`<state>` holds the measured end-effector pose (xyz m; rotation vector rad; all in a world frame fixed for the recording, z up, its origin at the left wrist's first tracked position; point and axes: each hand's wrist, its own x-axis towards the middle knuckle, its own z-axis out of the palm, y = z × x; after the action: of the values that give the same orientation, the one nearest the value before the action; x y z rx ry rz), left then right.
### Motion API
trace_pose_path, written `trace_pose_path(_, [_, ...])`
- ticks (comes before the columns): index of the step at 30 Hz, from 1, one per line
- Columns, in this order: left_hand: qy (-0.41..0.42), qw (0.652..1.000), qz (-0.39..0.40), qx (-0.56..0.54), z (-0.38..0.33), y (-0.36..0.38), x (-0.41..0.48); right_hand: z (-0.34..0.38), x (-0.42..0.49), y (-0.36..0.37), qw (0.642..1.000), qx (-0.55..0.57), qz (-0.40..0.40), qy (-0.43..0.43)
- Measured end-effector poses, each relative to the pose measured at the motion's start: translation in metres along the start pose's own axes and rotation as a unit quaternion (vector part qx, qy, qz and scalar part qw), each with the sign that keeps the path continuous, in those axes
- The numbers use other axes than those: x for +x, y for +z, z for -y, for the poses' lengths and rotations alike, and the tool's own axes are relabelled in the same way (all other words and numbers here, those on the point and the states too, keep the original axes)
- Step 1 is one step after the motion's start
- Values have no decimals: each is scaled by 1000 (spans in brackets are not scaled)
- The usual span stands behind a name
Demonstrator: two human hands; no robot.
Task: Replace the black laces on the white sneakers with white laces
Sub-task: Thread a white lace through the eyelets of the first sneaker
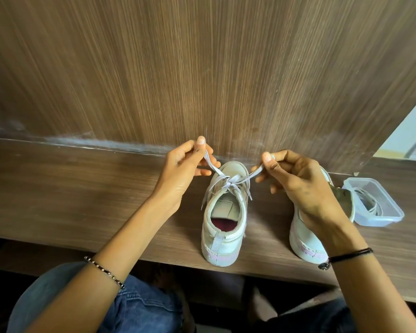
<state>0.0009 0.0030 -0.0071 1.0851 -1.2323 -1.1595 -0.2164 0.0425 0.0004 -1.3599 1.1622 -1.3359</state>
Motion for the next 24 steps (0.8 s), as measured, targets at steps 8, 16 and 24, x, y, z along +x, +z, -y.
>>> trace_pose_path(8, [32,999,-10,13,2,1,1,7,-3,2,999,7,38,-36])
trace_pose_path(16, [33,999,1,37,12,-3,4,2,-2,1,997,-38,58,-33])
trace_pose_path(24, [-19,997,-11,74,16,-14,7,-4,-2,-8,995,-58,80,34])
